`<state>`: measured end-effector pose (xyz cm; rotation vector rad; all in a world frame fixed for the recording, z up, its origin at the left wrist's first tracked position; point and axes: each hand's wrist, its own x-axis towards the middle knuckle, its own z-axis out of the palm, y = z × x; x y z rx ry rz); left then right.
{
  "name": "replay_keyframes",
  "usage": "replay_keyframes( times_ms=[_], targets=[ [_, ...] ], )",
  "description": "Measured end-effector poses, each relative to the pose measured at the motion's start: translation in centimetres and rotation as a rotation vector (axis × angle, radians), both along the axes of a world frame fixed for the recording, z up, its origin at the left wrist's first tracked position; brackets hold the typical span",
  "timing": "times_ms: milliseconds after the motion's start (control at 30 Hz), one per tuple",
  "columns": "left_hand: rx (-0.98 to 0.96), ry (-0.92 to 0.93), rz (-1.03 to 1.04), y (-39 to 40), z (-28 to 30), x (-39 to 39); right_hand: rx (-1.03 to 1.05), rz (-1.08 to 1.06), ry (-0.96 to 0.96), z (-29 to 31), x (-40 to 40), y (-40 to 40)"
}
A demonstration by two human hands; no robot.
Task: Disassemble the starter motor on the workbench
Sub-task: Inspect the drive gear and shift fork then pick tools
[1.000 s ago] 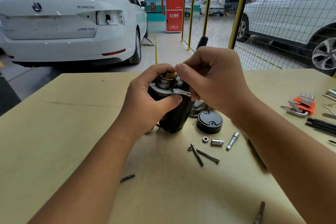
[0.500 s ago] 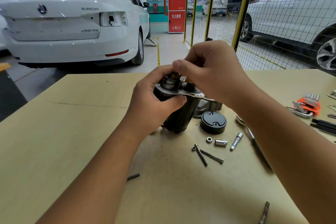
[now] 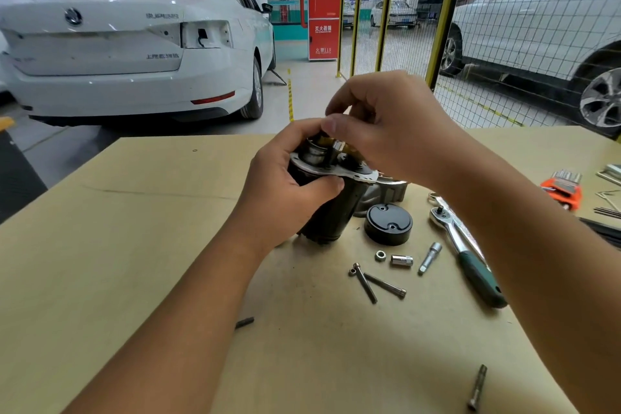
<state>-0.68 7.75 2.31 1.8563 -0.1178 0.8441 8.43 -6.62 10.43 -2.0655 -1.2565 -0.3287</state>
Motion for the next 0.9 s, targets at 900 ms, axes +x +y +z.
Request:
replay_keyframes(
  times_ms=[900],
  targets=[
    [-0.048,-0.002,0.127,-0.7,0.0,-0.2,0.087,-0.116,0.921,3.2,-2.3,1.2]
  ],
)
